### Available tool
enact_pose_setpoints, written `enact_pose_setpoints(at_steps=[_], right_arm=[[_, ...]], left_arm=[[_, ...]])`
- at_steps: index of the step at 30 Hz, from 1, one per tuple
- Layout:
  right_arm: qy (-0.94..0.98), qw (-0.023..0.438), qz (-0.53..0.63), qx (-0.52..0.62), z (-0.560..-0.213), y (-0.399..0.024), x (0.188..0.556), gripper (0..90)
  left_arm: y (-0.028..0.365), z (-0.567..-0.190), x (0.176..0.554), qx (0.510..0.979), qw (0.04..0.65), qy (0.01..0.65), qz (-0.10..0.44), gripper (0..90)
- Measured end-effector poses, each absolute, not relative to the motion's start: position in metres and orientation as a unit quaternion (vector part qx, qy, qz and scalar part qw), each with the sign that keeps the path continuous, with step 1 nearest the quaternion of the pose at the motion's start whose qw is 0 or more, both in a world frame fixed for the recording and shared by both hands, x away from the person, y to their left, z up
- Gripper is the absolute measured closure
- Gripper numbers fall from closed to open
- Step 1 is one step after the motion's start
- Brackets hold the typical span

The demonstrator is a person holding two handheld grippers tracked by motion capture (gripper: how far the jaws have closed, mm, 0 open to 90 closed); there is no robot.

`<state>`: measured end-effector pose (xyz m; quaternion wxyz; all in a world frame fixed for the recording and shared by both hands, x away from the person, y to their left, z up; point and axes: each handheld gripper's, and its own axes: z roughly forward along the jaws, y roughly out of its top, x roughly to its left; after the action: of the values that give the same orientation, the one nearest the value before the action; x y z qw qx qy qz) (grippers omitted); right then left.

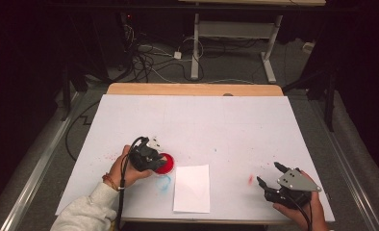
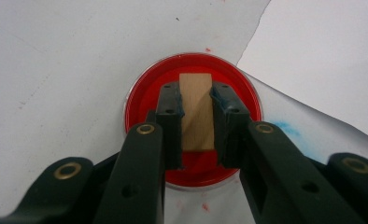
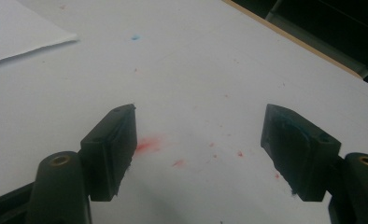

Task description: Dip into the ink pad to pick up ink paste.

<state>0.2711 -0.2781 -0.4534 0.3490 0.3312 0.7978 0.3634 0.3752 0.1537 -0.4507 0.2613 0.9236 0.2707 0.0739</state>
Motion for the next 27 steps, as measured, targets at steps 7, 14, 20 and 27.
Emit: enact_pose_setpoints(at_steps=[7, 14, 20, 27], right_arm=[[0.798, 0.350, 0.363, 0.330, -0.4531, -0.2776, 0.2712, 27.6], [0.796, 0.352, 0.363, 0.332, -0.4527, -0.2782, 0.2707, 27.5], [0.791, 0.367, 0.360, 0.333, -0.4514, -0.2789, 0.2711, 27.6], [0.793, 0.366, 0.357, 0.332, -0.4523, -0.2775, 0.2708, 27.6]], left_arm=[[0.1543, -0.4521, 0.3762, 0.923, 0.261, 0.275, 0.069, 73.7], [0.1559, -0.4537, 0.3766, 0.921, 0.268, 0.275, 0.066, 73.7], [0.1559, -0.4544, 0.3754, 0.921, 0.268, 0.272, 0.070, 73.7], [0.1572, -0.4551, 0.3749, 0.920, 0.272, 0.274, 0.070, 73.7]])
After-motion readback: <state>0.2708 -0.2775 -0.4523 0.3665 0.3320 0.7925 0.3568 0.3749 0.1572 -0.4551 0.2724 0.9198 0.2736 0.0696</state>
